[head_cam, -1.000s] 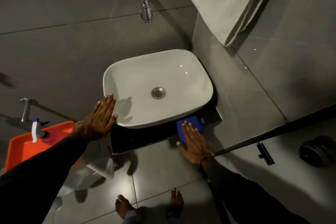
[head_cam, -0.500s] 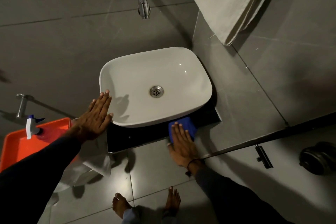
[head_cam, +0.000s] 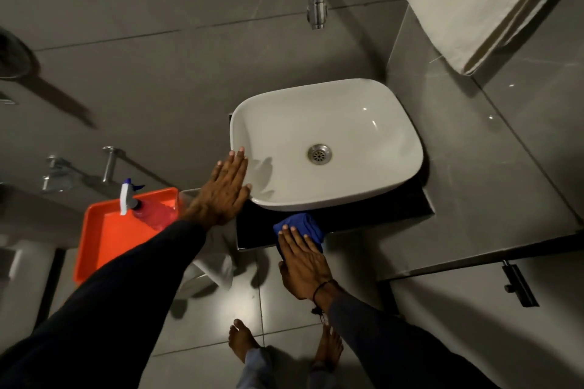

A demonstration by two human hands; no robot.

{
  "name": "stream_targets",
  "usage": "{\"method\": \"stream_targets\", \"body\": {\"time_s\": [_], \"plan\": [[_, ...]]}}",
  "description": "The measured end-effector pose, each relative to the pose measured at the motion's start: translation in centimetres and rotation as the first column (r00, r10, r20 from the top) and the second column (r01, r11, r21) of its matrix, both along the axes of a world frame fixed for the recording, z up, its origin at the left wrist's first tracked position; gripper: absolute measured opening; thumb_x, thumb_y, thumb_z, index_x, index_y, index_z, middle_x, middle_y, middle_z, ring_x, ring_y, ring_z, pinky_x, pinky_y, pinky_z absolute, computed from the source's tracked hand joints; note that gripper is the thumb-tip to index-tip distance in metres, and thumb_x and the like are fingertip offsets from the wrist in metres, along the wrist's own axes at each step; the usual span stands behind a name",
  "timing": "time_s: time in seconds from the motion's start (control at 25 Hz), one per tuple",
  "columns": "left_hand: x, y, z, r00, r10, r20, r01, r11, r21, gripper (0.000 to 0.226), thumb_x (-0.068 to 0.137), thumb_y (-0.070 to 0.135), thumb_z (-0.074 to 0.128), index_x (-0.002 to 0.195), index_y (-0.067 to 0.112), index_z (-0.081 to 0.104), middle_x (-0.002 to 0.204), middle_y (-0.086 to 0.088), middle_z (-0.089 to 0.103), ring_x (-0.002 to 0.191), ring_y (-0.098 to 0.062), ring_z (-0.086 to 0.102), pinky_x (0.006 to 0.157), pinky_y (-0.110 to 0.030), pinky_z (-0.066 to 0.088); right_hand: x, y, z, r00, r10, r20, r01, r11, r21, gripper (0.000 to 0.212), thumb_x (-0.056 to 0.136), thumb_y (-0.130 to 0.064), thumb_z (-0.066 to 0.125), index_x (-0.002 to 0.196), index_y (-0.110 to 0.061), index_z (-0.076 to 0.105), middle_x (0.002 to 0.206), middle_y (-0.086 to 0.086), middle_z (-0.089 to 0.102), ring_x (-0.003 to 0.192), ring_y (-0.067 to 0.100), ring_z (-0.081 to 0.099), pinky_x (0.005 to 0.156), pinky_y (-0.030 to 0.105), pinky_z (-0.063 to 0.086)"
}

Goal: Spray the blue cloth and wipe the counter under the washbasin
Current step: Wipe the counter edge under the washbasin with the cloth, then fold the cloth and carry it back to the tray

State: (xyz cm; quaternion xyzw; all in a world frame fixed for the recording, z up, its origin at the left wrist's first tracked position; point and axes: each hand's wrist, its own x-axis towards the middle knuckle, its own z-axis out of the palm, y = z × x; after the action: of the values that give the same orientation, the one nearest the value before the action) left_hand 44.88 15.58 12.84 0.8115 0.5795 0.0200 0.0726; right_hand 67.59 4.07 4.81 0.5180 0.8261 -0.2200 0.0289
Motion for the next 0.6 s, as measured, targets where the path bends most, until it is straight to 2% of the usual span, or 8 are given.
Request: {"method": "stream_targets", "body": {"time_s": [0.04, 0.12, 0.2, 0.24, 0.36, 0.48, 0.52, 0.6], "plan": [[0.1, -0.6, -0.3, 0.988, 0.109, 0.109, -0.103, 0.993, -0.055, 0.071, 0.105, 0.040, 0.020, 0.162, -0.001, 0.013, 0.173, -0.019, 0.003, 0.161, -0.034, 0.005, 0.131, -0.051, 0.010, -0.1, 0.3, 0.3, 1.000, 0.001, -0.024, -0.001, 1.000, 0.007, 0.076, 0.098, -0.031, 0.046, 0.159, -0.012, 0.005, 0.169, 0.007, 0.005, 0.158, 0.025, 0.005, 0.129, 0.043, 0.006], [0.9, -2.8, -1.6, 0.855, 0.380, 0.352, -0.348, 0.925, -0.153, 0.065, 0.109, 0.033, 0.034, 0.162, 0.000, 0.015, 0.173, -0.018, 0.007, 0.162, -0.032, 0.006, 0.131, -0.047, 0.010, 0.6, 0.9, 0.7, 0.991, -0.083, -0.101, 0.087, 0.995, 0.043, 0.070, 0.095, -0.025, 0.051, 0.158, -0.013, 0.022, 0.165, 0.008, 0.028, 0.153, 0.026, 0.027, 0.126, 0.039, 0.020], [2.2, -6.1, -3.7, 0.722, 0.542, 0.430, -0.527, 0.834, -0.166, 0.053, 0.106, 0.026, 0.045, 0.149, -0.005, 0.041, 0.156, -0.029, 0.038, 0.148, -0.043, 0.036, 0.123, -0.047, 0.031, 1.2, 1.5, 1.3, 0.958, -0.229, -0.174, 0.243, 0.968, 0.063, 0.060, 0.094, -0.018, 0.054, 0.152, -0.013, 0.038, 0.151, 0.009, 0.049, 0.138, 0.027, 0.047, 0.118, 0.037, 0.035], [2.9, -7.6, -4.6, 0.710, 0.587, 0.390, -0.561, 0.805, -0.191, 0.045, 0.104, 0.026, 0.050, 0.137, -0.003, 0.054, 0.142, -0.029, 0.050, 0.135, -0.044, 0.048, 0.114, -0.046, 0.040, 1.0, 1.9, 1.6, 0.937, -0.291, -0.194, 0.309, 0.948, 0.070, 0.055, 0.093, -0.016, 0.055, 0.148, -0.013, 0.046, 0.143, 0.009, 0.055, 0.130, 0.027, 0.053, 0.112, 0.037, 0.041], [5.9, -9.3, -6.0, 0.693, 0.648, 0.317, -0.518, 0.753, -0.407, 0.033, 0.099, 0.032, 0.059, 0.112, 0.002, 0.068, 0.120, -0.021, 0.061, 0.113, -0.039, 0.059, 0.095, -0.045, 0.051, 0.9, 3.1, 2.1, 0.848, -0.478, -0.228, 0.503, 0.862, 0.061, 0.041, 0.090, -0.013, 0.061, 0.131, -0.009, 0.061, 0.128, 0.012, 0.059, 0.119, 0.031, 0.056, 0.098, 0.039, 0.050], [8.8, -9.6, -6.2, 0.684, 0.644, 0.343, -0.424, 0.733, -0.531, 0.039, 0.097, 0.034, 0.063, 0.123, 0.005, 0.067, 0.121, -0.017, 0.069, 0.112, -0.034, 0.067, 0.095, -0.043, 0.057, 1.1, 4.4, 2.3, 0.656, -0.712, -0.251, 0.709, 0.695, -0.117, 0.037, 0.085, -0.014, 0.072, 0.121, -0.006, 0.065, 0.128, 0.017, 0.057, 0.118, 0.037, 0.058, 0.097, 0.042, 0.052], [9.7, -9.8, -6.2, 0.638, 0.668, 0.383, -0.415, 0.718, -0.559, 0.038, 0.096, 0.031, 0.064, 0.125, 0.006, 0.066, 0.123, -0.015, 0.070, 0.113, -0.031, 0.069, 0.097, -0.044, 0.058, 1.1, 4.7, 2.3, 0.616, -0.751, -0.238, 0.734, 0.657, -0.175, 0.037, 0.085, -0.014, 0.073, 0.121, -0.005, 0.066, 0.129, 0.019, 0.058, 0.118, 0.038, 0.059, 0.097, 0.042, 0.052], [10.9, -10.4, -6.6, 0.471, 0.757, 0.453, -0.436, 0.646, -0.627, 0.035, 0.095, 0.021, 0.067, 0.126, 0.005, 0.063, 0.126, -0.015, 0.069, 0.117, -0.029, 0.068, 0.100, -0.046, 0.058, 0.9, 5.1, 2.2, 0.582, -0.784, -0.215, 0.743, 0.620, -0.253, 0.037, 0.087, -0.014, 0.073, 0.122, -0.003, 0.065, 0.131, 0.020, 0.060, 0.120, 0.038, 0.060, 0.099, 0.042, 0.052]]}}
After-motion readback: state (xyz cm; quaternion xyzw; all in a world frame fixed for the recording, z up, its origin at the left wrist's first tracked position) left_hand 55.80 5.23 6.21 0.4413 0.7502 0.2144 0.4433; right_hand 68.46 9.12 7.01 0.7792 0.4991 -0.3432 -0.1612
